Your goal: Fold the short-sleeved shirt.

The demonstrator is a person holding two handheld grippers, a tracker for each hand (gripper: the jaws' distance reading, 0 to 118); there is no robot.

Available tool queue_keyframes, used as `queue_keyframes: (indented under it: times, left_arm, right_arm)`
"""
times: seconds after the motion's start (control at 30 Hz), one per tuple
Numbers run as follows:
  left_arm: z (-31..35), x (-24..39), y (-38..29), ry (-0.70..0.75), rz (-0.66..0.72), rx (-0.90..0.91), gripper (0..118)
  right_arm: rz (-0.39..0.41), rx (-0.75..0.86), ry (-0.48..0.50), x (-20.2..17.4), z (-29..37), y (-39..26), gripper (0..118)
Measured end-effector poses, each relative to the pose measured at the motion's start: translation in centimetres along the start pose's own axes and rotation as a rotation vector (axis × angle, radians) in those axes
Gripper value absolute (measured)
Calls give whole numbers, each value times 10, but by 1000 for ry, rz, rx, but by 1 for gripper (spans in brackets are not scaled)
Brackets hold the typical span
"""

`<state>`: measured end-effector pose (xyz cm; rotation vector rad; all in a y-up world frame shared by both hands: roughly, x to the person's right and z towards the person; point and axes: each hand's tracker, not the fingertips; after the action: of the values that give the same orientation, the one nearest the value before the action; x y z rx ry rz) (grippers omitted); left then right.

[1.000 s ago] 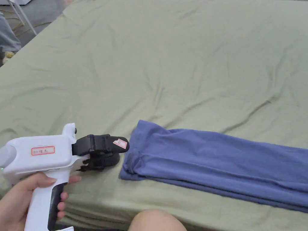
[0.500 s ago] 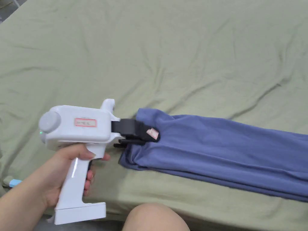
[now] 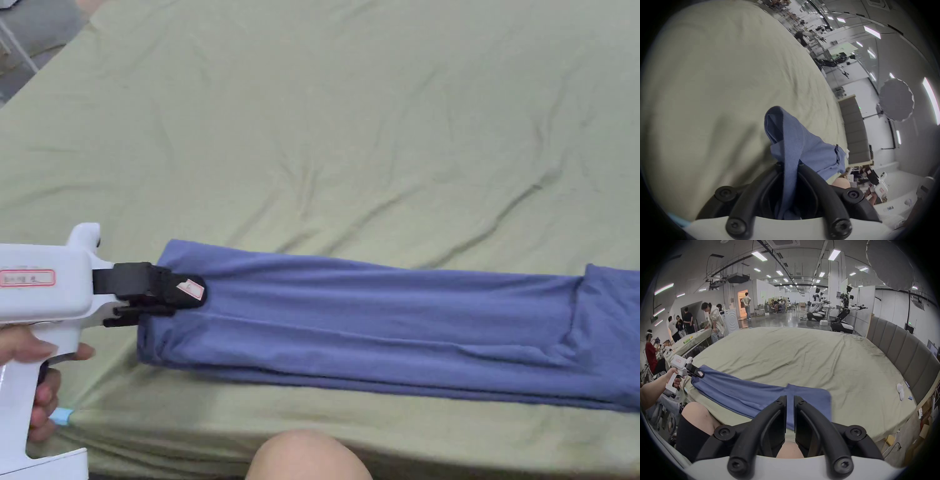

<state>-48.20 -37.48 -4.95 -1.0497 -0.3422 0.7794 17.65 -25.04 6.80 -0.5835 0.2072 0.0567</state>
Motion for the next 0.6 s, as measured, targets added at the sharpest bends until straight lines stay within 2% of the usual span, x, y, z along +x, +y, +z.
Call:
queue_keyframes:
  times: [0.1, 0.17, 0.23, 0.3, 0.4, 0.47, 0.6]
  left_arm:
    - [29, -1, 17, 80, 31, 6, 4]
    - [41, 17, 22, 160, -5, 5, 4]
    - [43, 49, 19, 166, -96, -14, 4]
    - [35, 81, 20, 193, -125, -14, 4]
    - [2, 131, 10, 194, -182, -85, 4]
    - [-31, 165, -2, 252, -219, -122, 4]
    - [-106, 216, -26, 244, -301, -202, 4]
  right_arm:
    - [-4, 21, 13, 4, 10, -5, 12]
    - [-11, 35, 24, 8, 16, -8, 12]
    - [-14, 50, 20, 12, 19, -12, 12]
    - [-22, 60, 23, 16, 21, -16, 12]
    - [-41, 63, 63, 22, 24, -23, 12]
    - [-34, 57, 84, 25, 27, -27, 12]
    - [-32, 65, 88, 36, 35, -36, 12]
